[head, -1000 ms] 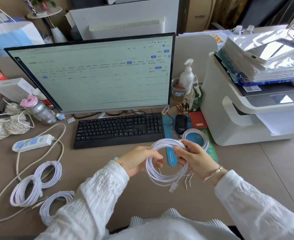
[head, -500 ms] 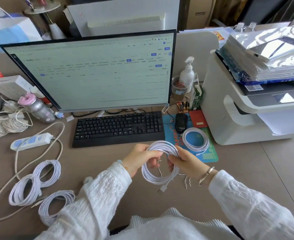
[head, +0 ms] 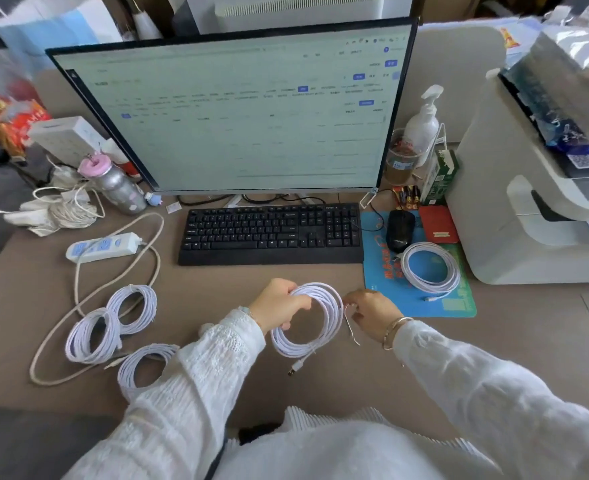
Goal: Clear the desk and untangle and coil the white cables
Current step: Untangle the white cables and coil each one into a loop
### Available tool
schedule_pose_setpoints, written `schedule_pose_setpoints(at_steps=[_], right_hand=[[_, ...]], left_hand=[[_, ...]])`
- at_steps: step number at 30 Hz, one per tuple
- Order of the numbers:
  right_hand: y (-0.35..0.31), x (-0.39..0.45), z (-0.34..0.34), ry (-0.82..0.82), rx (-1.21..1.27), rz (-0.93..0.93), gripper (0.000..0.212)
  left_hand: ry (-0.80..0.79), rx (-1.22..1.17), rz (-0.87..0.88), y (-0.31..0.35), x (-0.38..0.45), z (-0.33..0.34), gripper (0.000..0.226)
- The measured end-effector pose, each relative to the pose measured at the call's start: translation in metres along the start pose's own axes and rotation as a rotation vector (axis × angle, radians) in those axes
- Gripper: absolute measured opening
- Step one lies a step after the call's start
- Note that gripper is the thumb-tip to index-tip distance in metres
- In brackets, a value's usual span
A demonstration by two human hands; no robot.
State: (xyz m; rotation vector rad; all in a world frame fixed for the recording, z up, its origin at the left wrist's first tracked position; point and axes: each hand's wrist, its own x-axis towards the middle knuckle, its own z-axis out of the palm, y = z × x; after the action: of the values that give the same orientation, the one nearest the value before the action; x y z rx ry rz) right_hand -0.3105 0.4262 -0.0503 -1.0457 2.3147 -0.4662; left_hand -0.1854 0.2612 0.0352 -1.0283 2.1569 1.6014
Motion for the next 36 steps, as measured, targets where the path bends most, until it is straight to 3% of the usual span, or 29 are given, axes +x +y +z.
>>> schedule_pose_setpoints(at_steps=[4, 12, 14, 16, 18, 22, 29, 36], right_hand=[[-0.001, 0.020, 0.016, -0.052, -0.309, -0.096, 0.036], [0.002, 0.035, 0.027, -0.106, -0.559, -0.128, 0.024], [0.001, 0.031, 0.029, -0.096, -0.488, -0.063, 0.022], [-0.001, 0.025, 0.025, -0.047, -0.268, 0.032, 0.010], [-0.002, 0.017, 0.014, 0.067, -0.014, 0.071, 0.000], [-0.015, -0.013, -0.024, 0.311, 0.274, 0.032, 0.006], [-0.039, -0.040, -0.030, 0.491, 0.202, -0.216, 0.007], [-0.052, -0.041, -0.021, 0.642, 0.214, -0.300, 0.008]], left_hand=[[0.052, -0.120, -0.090, -0.012, -0.002, -0.007, 0.014], [0.060, -0.171, -0.084, -0.025, -0.001, -0.019, 0.018], [0.100, -0.141, -0.053, -0.027, 0.001, -0.021, 0.017], [0.147, -0.153, -0.029, -0.027, 0.004, -0.022, 0.019], [0.184, -0.214, -0.027, -0.027, 0.006, -0.024, 0.019], [0.207, -0.266, -0.028, -0.024, 0.011, -0.021, 0.019], [0.125, -0.257, 0.034, -0.003, 0.012, 0.000, 0.021], [-0.032, -0.228, 0.085, 0.021, -0.003, 0.023, 0.022]])
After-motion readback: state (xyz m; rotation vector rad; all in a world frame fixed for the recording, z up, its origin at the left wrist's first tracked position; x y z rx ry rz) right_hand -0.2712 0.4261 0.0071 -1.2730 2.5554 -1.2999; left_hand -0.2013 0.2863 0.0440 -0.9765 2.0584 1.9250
